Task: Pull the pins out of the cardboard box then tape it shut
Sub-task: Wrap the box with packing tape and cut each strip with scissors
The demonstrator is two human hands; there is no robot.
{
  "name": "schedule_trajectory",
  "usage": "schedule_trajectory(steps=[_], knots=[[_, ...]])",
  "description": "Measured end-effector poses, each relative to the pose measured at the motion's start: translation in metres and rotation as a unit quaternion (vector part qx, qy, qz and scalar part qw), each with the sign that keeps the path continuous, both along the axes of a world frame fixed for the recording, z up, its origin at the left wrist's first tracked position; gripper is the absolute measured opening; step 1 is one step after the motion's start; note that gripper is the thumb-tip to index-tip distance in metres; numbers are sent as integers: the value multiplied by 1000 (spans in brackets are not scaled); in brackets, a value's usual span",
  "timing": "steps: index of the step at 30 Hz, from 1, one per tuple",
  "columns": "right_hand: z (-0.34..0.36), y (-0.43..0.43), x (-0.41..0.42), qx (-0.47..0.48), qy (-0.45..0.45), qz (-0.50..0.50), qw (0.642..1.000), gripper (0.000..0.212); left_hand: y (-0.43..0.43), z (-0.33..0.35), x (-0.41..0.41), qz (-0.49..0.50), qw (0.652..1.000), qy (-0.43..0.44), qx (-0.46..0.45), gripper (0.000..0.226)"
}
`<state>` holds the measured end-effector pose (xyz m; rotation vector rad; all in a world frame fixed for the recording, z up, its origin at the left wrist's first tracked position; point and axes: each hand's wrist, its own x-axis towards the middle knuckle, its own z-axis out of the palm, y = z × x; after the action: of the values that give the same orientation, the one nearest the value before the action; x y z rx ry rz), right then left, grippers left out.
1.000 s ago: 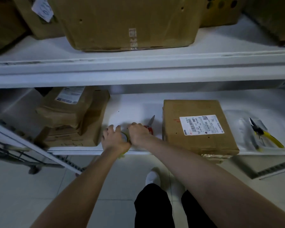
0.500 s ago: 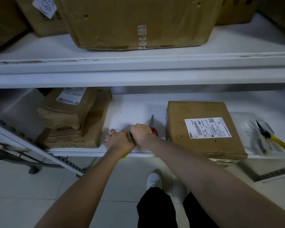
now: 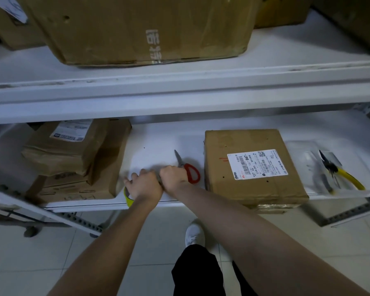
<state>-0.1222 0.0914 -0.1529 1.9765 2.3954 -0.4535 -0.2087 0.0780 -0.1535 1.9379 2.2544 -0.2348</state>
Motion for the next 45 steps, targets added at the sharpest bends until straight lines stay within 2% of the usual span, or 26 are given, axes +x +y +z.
schedule_trajectory(steps=[9, 14, 16, 17, 20, 23, 25, 27, 29, 31, 32, 34, 36, 37, 41, 45], knots=[[7, -8, 7, -60, 60, -47, 995, 33, -4, 7, 5, 69, 996, -55, 7, 26], [19, -18, 16, -77, 117, -72, 988, 27, -12, 17, 14, 72, 996, -56, -5, 23], [27, -22, 19, -87, 129, -78, 985, 18, -16, 18, 18, 68, 997, -43, 0, 23], [31, -23, 21, -97, 135, -79, 983, 7, -19, 18, 19, 65, 997, -37, 9, 23], [40, -25, 27, -118, 181, -97, 972, 29, -26, 21, 24, 41, 997, -21, 57, 20], [50, -35, 30, -100, 208, -112, 967, 9, -27, 38, 21, 22, 994, -36, 106, 13], [52, -42, 31, -71, 231, -148, 959, 30, -25, 52, 14, 14, 990, -72, 119, 13], [59, -53, 30, -49, 273, -170, 946, 33, -32, 64, 6, 19, 980, -149, 131, 14], [67, -62, 32, -58, 327, -195, 923, 30, -42, 71, 4, 18, 958, -252, 134, 16], [76, -69, 37, -85, 409, -239, 876, 19, -52, 74, 7, 24, 923, -360, 130, 19], [82, -73, 42, -92, 461, -271, 840, 7, -57, 77, 9, 31, 901, -413, 129, 23], [94, -83, 55, -104, 554, -326, 759, 14, -71, 85, 15, 37, 859, -493, 133, 29], [103, -96, 70, -103, 641, -330, 686, 10, -84, 96, 21, 20, 831, -539, 133, 29], [107, -104, 77, -89, 652, -318, 682, 8, -91, 101, 25, 6, 823, -554, 128, 28], [113, -127, 108, 31, 619, -255, 742, 9, -112, 111, 41, -30, 808, -580, 100, 27], [111, -137, 133, 124, 554, -202, 798, 26, -132, 114, 58, -44, 797, -600, 50, 25]])
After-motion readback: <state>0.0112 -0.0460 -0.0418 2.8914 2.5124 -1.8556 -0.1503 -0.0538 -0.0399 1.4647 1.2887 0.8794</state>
